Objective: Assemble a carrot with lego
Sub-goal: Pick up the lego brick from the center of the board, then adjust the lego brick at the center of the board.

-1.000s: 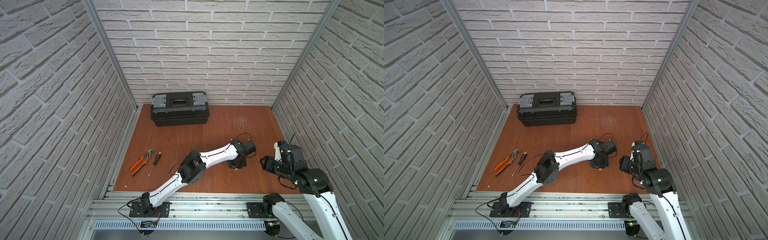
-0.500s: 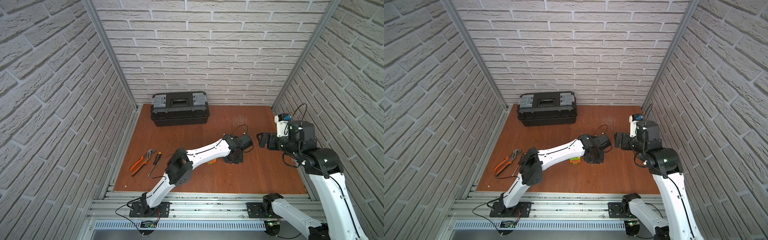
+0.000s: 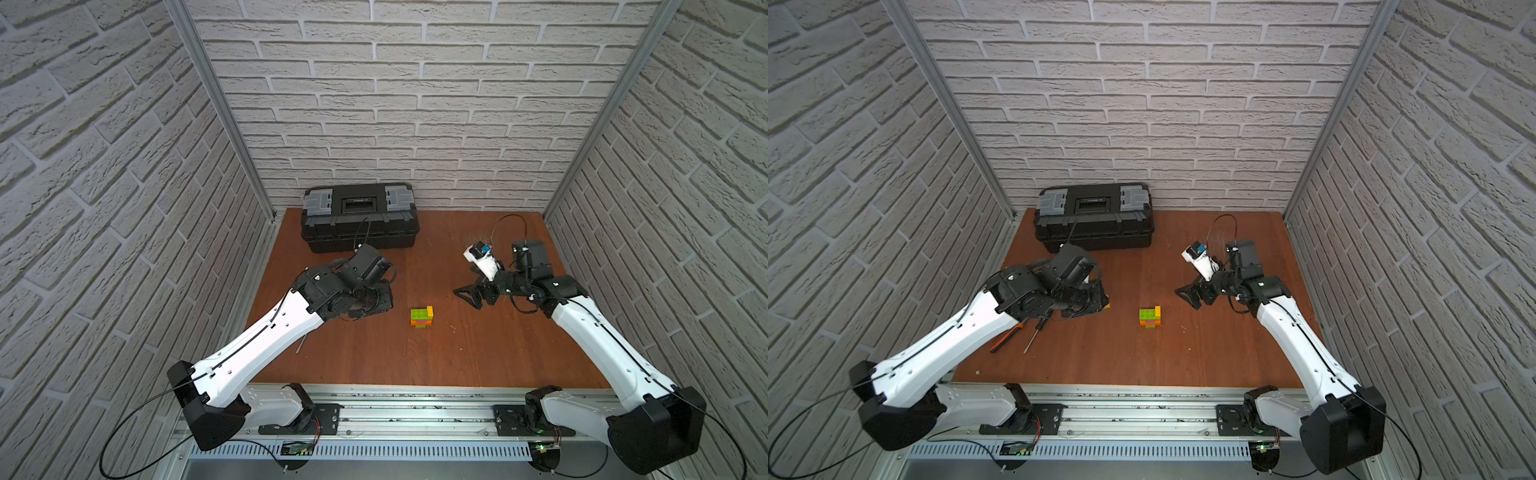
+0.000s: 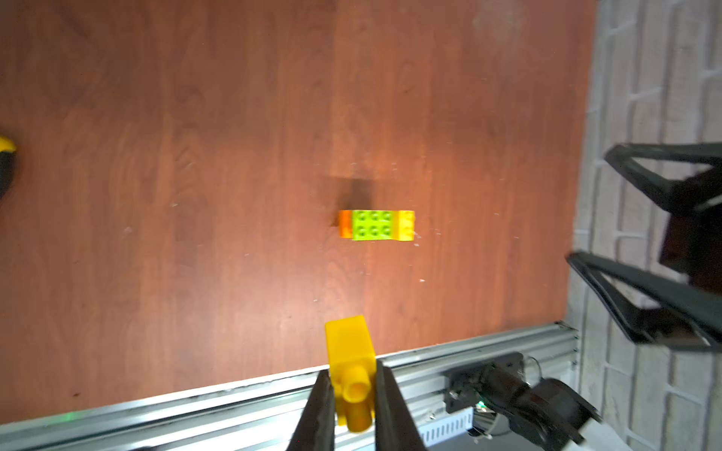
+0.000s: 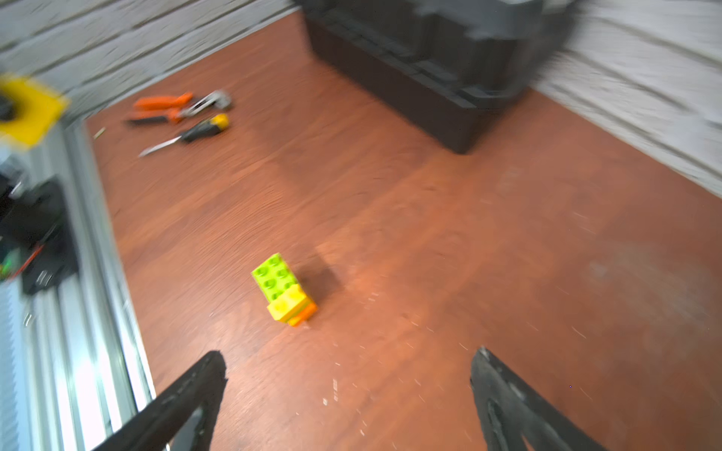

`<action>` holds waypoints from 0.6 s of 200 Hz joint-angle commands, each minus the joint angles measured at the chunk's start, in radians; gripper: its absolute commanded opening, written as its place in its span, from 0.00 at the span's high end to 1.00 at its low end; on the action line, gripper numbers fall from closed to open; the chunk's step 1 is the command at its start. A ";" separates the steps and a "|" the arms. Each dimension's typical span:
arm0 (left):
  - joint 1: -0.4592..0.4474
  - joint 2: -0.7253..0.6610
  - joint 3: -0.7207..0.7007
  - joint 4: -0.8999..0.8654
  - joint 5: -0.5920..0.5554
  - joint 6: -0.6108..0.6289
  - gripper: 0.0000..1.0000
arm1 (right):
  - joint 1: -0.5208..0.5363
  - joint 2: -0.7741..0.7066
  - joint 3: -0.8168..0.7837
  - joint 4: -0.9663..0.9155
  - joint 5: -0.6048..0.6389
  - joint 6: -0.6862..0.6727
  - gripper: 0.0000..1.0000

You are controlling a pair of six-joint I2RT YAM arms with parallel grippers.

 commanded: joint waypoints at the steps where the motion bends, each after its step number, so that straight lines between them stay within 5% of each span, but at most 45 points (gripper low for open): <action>1: 0.051 -0.003 -0.072 0.048 0.107 0.045 1.00 | 0.018 0.061 -0.056 0.190 -0.153 -0.194 0.05; 36: 0.093 0.033 -0.111 0.097 0.186 0.092 1.00 | 0.123 0.246 -0.029 0.173 -0.107 -0.325 0.11; 120: 0.184 0.090 -0.155 0.186 0.299 0.136 1.00 | 0.178 0.407 0.023 0.203 -0.084 -0.352 0.13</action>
